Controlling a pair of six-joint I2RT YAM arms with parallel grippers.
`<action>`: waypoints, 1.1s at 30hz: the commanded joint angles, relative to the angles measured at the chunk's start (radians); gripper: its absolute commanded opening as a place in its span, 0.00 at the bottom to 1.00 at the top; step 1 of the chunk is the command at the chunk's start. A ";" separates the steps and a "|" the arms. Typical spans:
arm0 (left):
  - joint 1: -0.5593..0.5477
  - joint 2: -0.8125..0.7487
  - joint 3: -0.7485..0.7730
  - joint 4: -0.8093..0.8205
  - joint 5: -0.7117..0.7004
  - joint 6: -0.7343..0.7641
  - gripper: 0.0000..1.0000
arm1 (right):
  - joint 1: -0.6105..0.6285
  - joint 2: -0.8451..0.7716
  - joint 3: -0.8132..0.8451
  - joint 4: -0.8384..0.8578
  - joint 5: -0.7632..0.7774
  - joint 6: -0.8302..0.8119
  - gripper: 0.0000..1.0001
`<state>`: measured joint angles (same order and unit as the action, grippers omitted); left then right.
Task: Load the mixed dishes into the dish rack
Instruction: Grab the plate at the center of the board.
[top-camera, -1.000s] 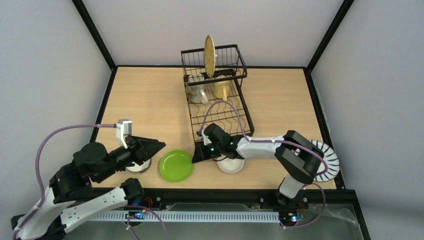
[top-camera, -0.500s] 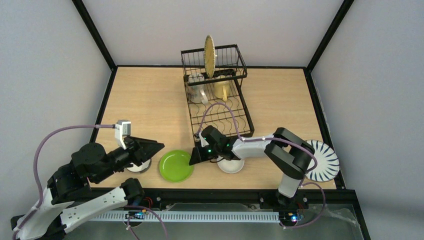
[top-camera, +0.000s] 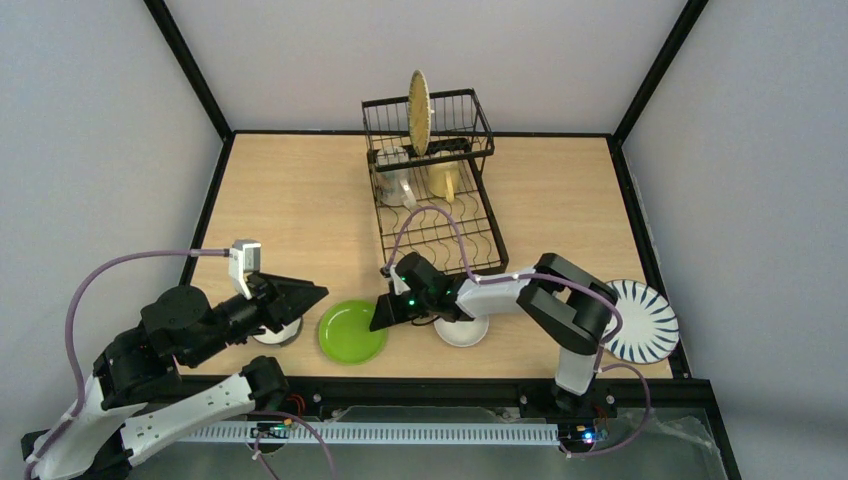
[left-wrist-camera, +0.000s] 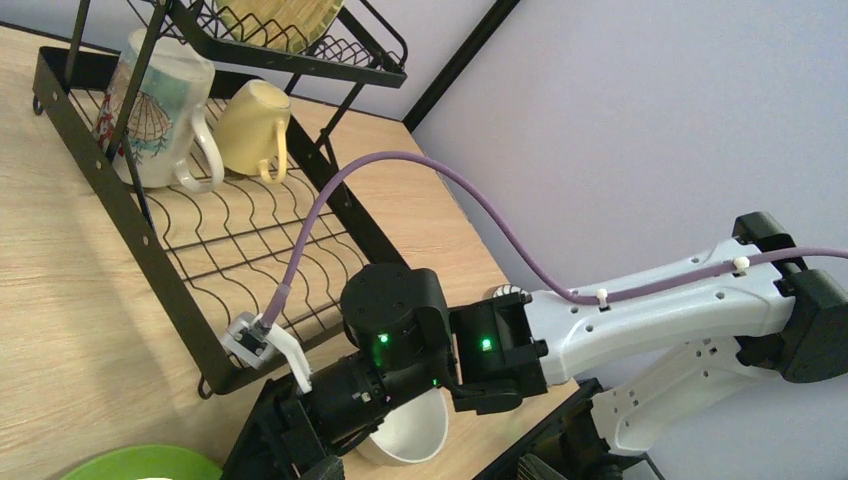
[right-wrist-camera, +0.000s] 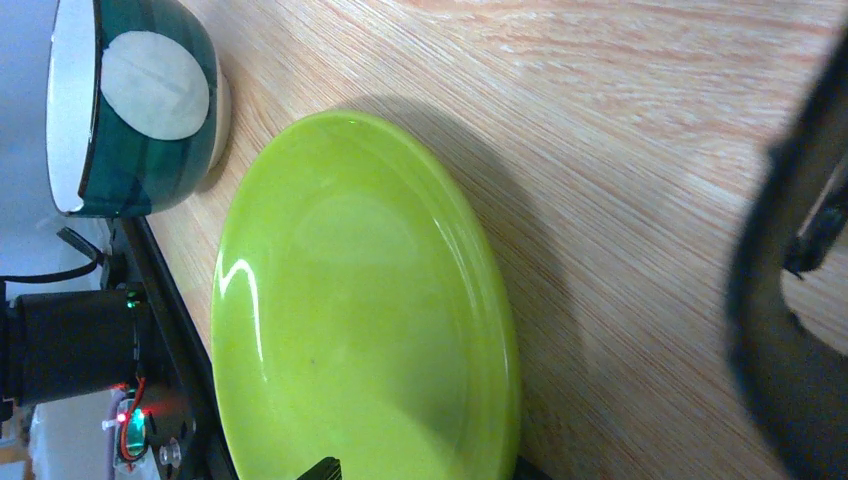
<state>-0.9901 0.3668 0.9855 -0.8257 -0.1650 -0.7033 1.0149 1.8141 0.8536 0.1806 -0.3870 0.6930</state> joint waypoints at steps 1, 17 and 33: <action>-0.002 -0.014 0.014 -0.031 0.007 0.012 0.99 | 0.015 0.041 0.001 0.011 0.013 0.008 0.92; -0.002 -0.029 0.007 -0.048 0.014 0.000 0.99 | 0.030 0.112 -0.046 0.046 0.044 0.033 0.27; -0.002 -0.055 0.011 -0.047 0.015 0.011 0.99 | 0.055 -0.007 0.048 -0.175 0.173 -0.018 0.00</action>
<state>-0.9901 0.3191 0.9855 -0.8627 -0.1608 -0.7063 1.0435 1.8603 0.8791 0.2108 -0.2993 0.7353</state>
